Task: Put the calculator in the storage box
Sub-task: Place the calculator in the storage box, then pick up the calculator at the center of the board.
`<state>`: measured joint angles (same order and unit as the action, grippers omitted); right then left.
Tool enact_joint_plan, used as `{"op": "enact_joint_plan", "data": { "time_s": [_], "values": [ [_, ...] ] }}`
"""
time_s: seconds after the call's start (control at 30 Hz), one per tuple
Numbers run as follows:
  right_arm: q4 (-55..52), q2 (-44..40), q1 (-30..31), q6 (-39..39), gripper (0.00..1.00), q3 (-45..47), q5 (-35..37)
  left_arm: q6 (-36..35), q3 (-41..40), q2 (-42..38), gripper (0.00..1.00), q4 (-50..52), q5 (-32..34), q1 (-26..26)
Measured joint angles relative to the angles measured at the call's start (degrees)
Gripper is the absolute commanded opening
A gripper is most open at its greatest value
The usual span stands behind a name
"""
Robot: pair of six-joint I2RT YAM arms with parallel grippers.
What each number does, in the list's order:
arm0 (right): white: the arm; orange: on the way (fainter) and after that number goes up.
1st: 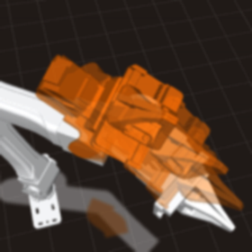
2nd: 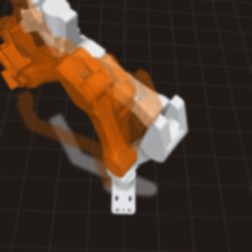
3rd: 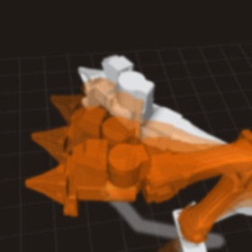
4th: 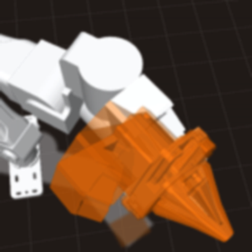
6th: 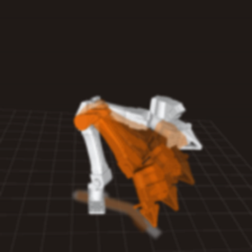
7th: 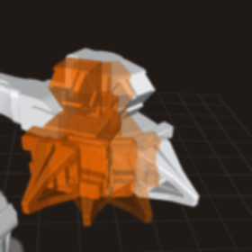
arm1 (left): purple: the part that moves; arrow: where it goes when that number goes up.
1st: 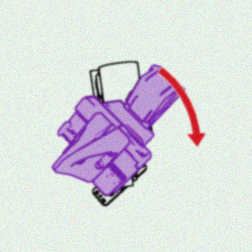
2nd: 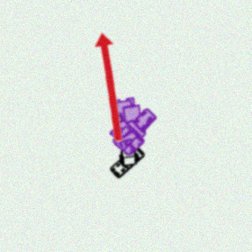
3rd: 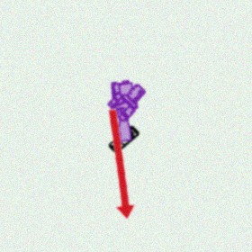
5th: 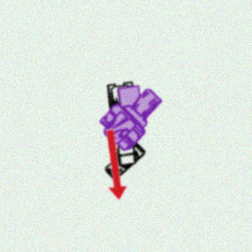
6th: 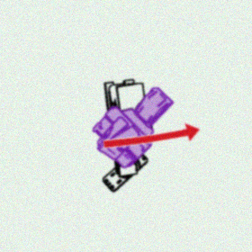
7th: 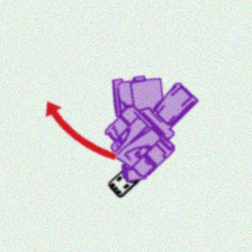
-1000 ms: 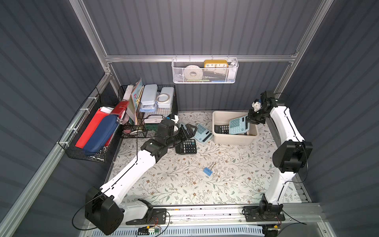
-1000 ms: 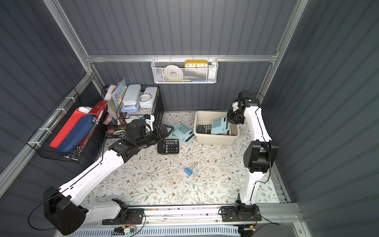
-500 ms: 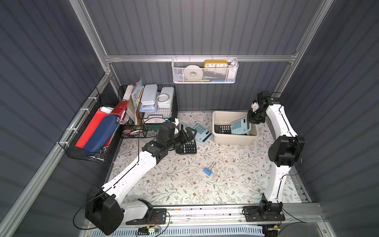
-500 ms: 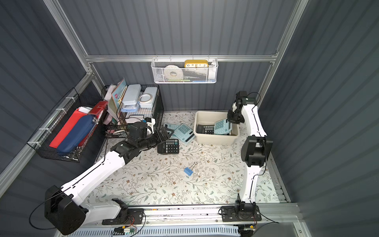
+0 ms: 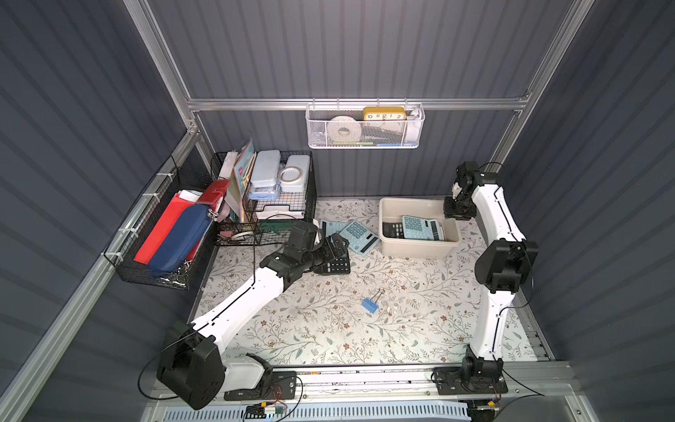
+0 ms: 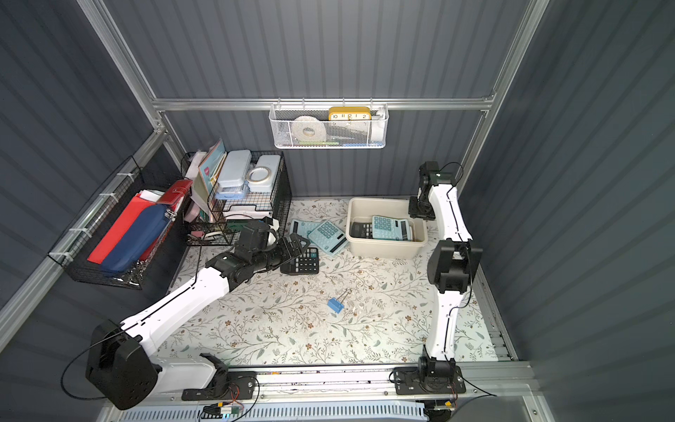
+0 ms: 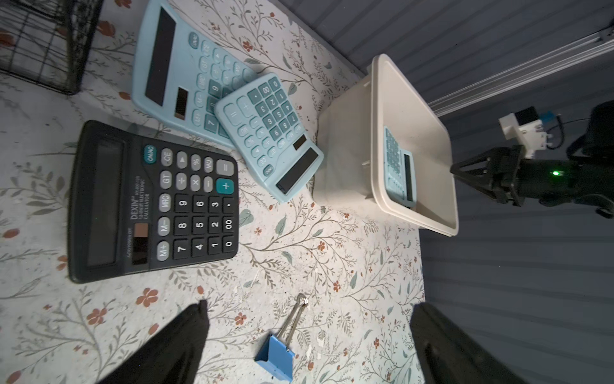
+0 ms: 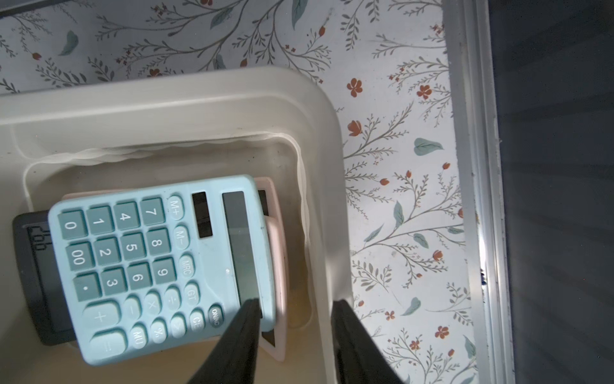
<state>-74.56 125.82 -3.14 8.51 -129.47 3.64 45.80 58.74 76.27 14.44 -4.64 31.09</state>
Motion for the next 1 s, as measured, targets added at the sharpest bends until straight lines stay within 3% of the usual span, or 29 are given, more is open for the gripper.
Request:
{"op": "enact_joint_plan", "data": {
  "time_s": [0.17,0.47,0.73,1.0],
  "values": [
    [1.2,-5.9,0.0,1.0,0.6,4.9,-2.4,-0.3,0.0,1.0,0.99,4.5,3.4,-0.4],
    [13.4,-30.1,2.3,5.6,0.98,32.3,-13.2,-2.1,-0.2,5.6,0.99,9.4,6.2,-3.1],
    [23.5,-44.2,10.1,8.5,0.99,50.4,-19.6,-4.3,-4.2,9.3,0.98,7.2,4.5,-9.2],
    [30.1,-56.1,12.5,10.9,0.99,63.5,-24.2,-7.3,-8.8,14.6,0.81,-0.6,-3.9,-17.2]
  ]
}}
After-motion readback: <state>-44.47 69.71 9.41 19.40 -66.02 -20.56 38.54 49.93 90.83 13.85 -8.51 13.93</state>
